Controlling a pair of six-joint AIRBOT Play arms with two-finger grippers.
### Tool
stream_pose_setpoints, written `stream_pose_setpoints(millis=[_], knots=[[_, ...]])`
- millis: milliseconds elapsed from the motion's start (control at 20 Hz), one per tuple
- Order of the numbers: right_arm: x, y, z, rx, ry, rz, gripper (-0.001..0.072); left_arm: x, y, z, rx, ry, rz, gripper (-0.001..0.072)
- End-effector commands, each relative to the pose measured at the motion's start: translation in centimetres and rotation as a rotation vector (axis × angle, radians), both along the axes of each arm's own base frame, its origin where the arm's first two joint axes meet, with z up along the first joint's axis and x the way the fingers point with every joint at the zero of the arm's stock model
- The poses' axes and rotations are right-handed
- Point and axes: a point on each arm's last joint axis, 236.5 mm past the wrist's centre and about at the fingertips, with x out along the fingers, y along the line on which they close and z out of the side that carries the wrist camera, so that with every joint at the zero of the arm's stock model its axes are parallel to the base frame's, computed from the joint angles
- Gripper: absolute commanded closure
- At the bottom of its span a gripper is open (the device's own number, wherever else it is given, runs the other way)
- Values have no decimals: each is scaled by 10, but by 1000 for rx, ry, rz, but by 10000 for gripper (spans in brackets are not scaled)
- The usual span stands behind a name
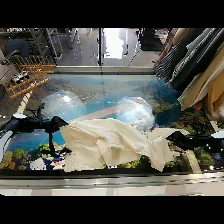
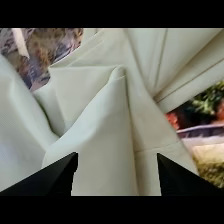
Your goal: Fold the clothes and pants, and hang the long-sleeved shirts on hangers.
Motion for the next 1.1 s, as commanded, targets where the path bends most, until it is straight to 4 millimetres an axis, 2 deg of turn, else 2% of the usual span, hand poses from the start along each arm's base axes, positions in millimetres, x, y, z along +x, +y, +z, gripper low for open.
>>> stream_pose_setpoints(millis=[0, 100, 150, 200, 250, 300, 350, 400, 450, 500, 550, 600, 700, 750, 850, 900, 950, 1000, 1050], knots=[[-7, -18, -27, -56, 68, 31, 147, 0, -10, 6, -44, -11, -16, 307], [-15, -11, -38, -34, 98, 93, 148, -13, -17, 10, -79, 17, -66, 302], [-15, -11, -43, -27, 105, 96, 150, -19, -19, 13, -94, 30, -86, 266], [-14, -12, -47, -31, 107, 95, 158, -22, -19, 14, -104, 37, -95, 261], [-12, -14, -50, -33, 105, 90, 228, -22, -20, 14, -106, 41, -95, 263], [-11, -13, -53, -23, 105, 85, 246, -22, -20, 14, -106, 40, -95, 268], [-10, -9, -55, -7, 108, 89, 250, -22, -23, 14, -107, 40, -102, 318], [-11, -5, -60, 1, 121, 103, 276, -23, -28, 15, -107, 39, -111, 427], [-11, 2, -65, 9, 135, 122, 329, -22, -32, 14, -103, 37, -116, 508], [-10, 8, -69, 11, 143, 140, 406, -21, -34, 14, -100, 32, -115, 621], [-6, 12, -71, 1, 134, 147, 612, -19, -36, 16, -104, 18, -121, 696], [4, 14, -67, -8, 106, 142, 692, -15, -35, 22, -112, -5, -120, 696], [34, 11, -35, -3, 25, 156, 694, 2, -18, 52, -120, -68, -115, 697], [53, 5, -6, -22, -34, 180, 695, 14, -4, 75, -120, -105, -101, 697], [89, -12, 69, -109, -186, 219, 695, 37, 36, 135, -89, -218, -51, 698], [100, -24, 106, -190, -254, 223, 695, 46, 59, 171, -57, -290, -12, 697], [105, -39, 141, -294, -301, 214, 695, 52, 82, 206, -20, -363, 33, 698], [102, -54, 165, -388, -317, 203, 694, 51, 100, 237, 16, -428, 66, 698], [90, -69, 176, -479, -293, 194, 694, 46, 116, 264, 55, -488, 90, 698]])
